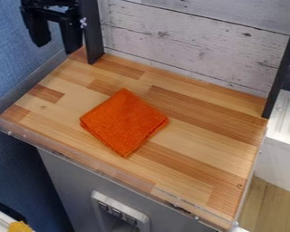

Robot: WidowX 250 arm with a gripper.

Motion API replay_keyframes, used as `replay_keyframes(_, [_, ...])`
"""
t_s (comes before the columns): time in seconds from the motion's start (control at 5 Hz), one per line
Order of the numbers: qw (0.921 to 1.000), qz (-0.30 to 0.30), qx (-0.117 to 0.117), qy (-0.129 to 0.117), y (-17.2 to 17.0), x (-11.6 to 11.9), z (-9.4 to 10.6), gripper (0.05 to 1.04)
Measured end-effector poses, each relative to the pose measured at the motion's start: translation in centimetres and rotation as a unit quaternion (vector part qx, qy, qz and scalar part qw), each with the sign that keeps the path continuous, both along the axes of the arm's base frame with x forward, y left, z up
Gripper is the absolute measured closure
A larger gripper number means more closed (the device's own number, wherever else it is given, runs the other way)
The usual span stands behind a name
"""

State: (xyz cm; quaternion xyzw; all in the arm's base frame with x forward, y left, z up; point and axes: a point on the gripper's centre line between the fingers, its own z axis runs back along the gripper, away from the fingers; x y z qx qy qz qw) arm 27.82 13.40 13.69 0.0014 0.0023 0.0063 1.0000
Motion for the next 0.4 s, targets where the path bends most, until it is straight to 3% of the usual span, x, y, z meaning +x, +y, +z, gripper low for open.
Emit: replay_keyframes(0.4, [0.9999, 0.005, -0.009, 0.004, -0.26, -0.11, -0.04, 0.085])
